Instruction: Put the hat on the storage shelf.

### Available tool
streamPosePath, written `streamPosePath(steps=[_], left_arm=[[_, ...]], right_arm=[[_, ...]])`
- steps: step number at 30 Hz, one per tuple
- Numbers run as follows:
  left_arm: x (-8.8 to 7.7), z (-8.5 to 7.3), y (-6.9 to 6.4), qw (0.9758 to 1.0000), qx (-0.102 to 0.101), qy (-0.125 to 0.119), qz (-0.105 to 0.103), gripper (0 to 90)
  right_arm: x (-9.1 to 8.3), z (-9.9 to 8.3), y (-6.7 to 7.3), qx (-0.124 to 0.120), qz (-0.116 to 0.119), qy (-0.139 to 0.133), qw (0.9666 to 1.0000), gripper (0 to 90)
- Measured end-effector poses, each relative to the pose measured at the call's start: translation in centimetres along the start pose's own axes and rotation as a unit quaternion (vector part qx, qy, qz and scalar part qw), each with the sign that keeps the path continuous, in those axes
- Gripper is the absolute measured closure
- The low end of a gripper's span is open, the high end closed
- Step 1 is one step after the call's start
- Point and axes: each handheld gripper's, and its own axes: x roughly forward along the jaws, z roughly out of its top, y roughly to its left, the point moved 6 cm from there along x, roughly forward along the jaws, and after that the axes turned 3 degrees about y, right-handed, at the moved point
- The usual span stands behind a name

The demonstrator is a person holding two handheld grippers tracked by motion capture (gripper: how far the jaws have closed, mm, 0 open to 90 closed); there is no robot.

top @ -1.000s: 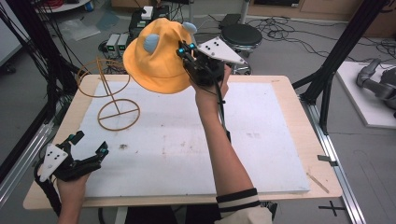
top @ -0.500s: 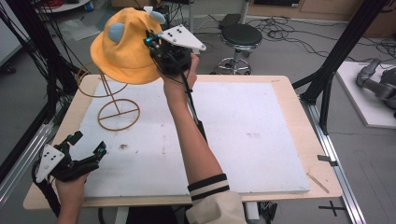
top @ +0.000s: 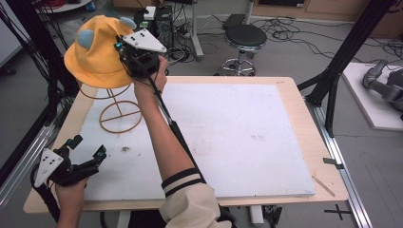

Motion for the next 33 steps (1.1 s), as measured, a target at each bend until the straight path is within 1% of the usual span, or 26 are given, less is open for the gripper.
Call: streamPosePath(steps=[2,3,4,5,11,16,19,20,21,22,25,29,31,32,33], left_arm=[[0.0,-0.1,0.0,1.0000,0.000,0.000,0.000,9.6],[-0.1,-0.1,0.0,1.0000,0.003,0.003,-0.001,9.6],[-0.2,-0.2,0.0,1.0000,0.006,0.004,0.000,9.6],[-0.3,-0.2,0.0,1.0000,0.006,0.004,0.001,9.6],[-0.7,-0.3,0.5,1.0000,-0.002,0.003,0.005,9.6],[-0.7,-0.3,0.4,1.0000,0.001,0.005,0.003,9.6],[-0.8,-0.2,0.5,1.0000,-0.004,0.000,0.004,9.6],[-0.9,-0.2,0.6,1.0000,-0.004,0.001,0.005,9.6],[-0.9,-0.2,0.7,1.0000,-0.005,0.000,0.006,9.6],[-0.9,-0.2,0.8,1.0000,-0.006,0.000,0.007,9.6],[-1.0,-0.3,1.1,0.9999,-0.008,0.001,0.009,9.6],[-1.0,-0.3,1.2,0.9999,-0.012,0.000,0.009,9.6],[-1.0,-0.3,1.1,0.9999,-0.012,0.000,0.009,9.6],[-1.0,-0.3,1.1,0.9999,-0.012,0.000,0.010,9.6],[-1.1,-0.3,1.1,0.9999,-0.012,0.000,0.010,9.6]], right_arm=[[0.3,-0.3,0.2,0.003,0.000,0.001,1.0000,88.9],[0.6,-0.5,0.4,0.003,0.002,0.003,1.0000,88.8],[1.1,-1.0,1.0,0.000,0.004,0.004,1.0000,88.9],[1.4,-1.2,1.3,0.002,0.005,0.006,1.0000,88.9],[2.4,-2.2,2.0,0.009,0.002,0.009,0.9999,88.8],[3.3,-3.5,2.6,0.004,-0.005,0.028,0.9996,88.8],[3.8,-4.5,2.7,0.002,-0.010,0.039,0.9992,88.8],[4.0,-4.8,2.7,0.002,-0.011,0.045,0.9989,88.8],[4.3,-5.7,2.6,0.005,-0.015,0.057,0.9982,88.8],[4.4,-6.0,2.5,0.005,-0.016,0.063,0.9979,88.8],[4.6,-6.5,2.7,0.004,-0.016,0.068,0.9975,88.8],[4.7,-6.7,3.3,-0.005,-0.010,0.071,0.9974,88.7],[4.6,-6.9,3.5,-0.010,-0.013,0.073,0.9972,88.7],[4.6,-6.9,3.5,-0.013,-0.016,0.069,0.9974,88.7],[4.5,-7.1,3.6,-0.010,-0.014,0.069,0.9975,88.7]])
